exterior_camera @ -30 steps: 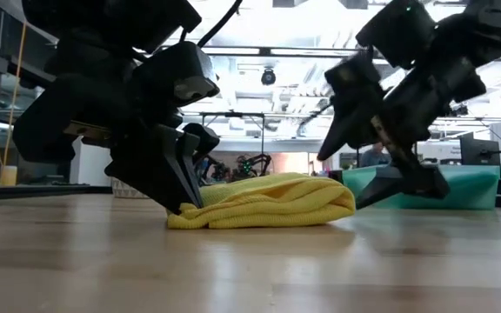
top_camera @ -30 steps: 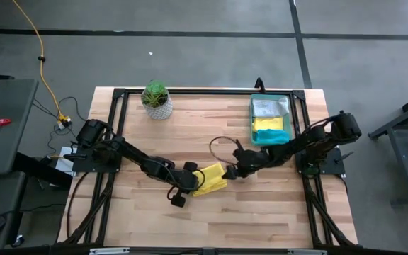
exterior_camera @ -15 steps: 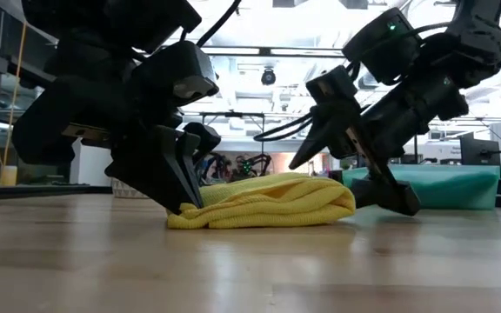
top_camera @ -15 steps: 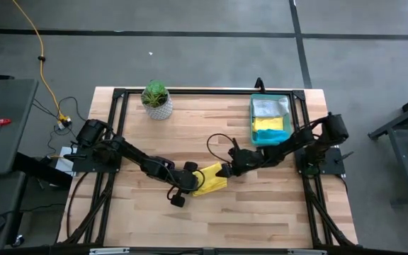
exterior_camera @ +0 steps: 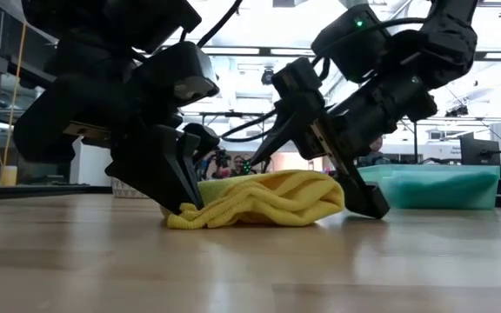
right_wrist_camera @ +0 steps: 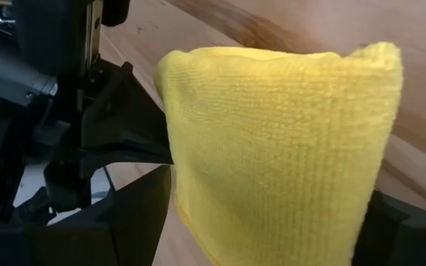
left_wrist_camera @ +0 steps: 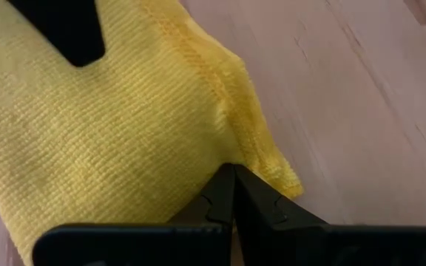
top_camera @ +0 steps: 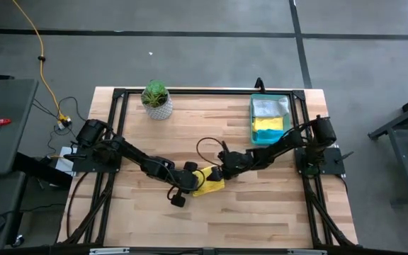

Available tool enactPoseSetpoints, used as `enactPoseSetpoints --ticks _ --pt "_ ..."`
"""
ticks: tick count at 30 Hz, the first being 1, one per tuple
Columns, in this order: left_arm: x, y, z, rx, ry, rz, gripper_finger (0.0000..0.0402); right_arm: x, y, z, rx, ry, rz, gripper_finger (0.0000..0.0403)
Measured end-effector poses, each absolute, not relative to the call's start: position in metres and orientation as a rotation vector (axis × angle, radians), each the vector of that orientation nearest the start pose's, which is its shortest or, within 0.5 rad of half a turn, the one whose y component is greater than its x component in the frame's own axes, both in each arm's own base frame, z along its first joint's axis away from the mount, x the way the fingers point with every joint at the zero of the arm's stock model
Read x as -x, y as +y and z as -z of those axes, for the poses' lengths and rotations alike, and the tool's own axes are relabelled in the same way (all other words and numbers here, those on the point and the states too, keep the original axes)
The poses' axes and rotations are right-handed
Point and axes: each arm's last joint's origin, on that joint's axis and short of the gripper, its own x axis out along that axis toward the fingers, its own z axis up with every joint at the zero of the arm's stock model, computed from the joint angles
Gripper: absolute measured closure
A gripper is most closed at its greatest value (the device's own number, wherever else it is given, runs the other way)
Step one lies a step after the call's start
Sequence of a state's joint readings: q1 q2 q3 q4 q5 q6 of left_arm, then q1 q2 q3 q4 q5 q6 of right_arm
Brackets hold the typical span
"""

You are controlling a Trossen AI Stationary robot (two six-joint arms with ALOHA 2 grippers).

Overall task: Fold microfiber towels
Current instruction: Put the folded yellow microfiber cloth into the green bin

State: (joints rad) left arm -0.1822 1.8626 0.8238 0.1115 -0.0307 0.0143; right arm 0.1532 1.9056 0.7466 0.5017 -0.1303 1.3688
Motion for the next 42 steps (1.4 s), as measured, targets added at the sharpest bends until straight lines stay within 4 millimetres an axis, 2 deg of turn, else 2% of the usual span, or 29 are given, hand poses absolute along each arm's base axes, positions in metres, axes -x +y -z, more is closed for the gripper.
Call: enactPoseSetpoints --ticks 7,16,21,28,31,34,37,40,42 --pt "-0.325 -0.059 -0.098 -0.086 0.924 0.132 0.0402 -0.332 0.055 -0.093 -1.279 0.740 0.223 0.0114" --pt "-0.325 -0.059 -0.098 -0.085 0.923 0.132 0.0402 -0.332 0.055 -0.093 -1.275 0.743 0.223 0.0174" --pt "-0.325 -0.059 -0.098 -0.080 0.923 0.129 0.0401 -0.332 0.055 -0.093 -1.267 0.745 0.220 0.0241" --pt "-0.326 -0.059 -0.099 -0.006 0.906 0.091 0.0401 -0.331 0.055 -0.096 -1.210 0.751 0.190 0.0383" --pt "-0.324 -0.058 -0.107 0.003 0.900 0.106 0.0401 -0.331 0.055 -0.097 -1.210 0.754 0.184 0.0388" --pt "-0.317 -0.053 -0.126 0.025 0.906 0.114 0.0401 -0.329 0.052 -0.102 -1.186 0.760 0.172 0.0394" --pt "-0.304 -0.044 -0.163 0.080 0.869 0.082 0.0401 -0.321 0.047 -0.113 -1.092 0.798 0.171 0.0397" --pt "-0.284 -0.035 -0.200 0.106 0.828 0.051 0.0401 -0.312 0.038 -0.143 -0.998 0.785 0.130 0.0399" --pt "-0.269 -0.030 -0.225 0.101 0.771 -0.006 0.0401 -0.300 0.030 -0.159 -0.945 0.818 0.148 0.0399"
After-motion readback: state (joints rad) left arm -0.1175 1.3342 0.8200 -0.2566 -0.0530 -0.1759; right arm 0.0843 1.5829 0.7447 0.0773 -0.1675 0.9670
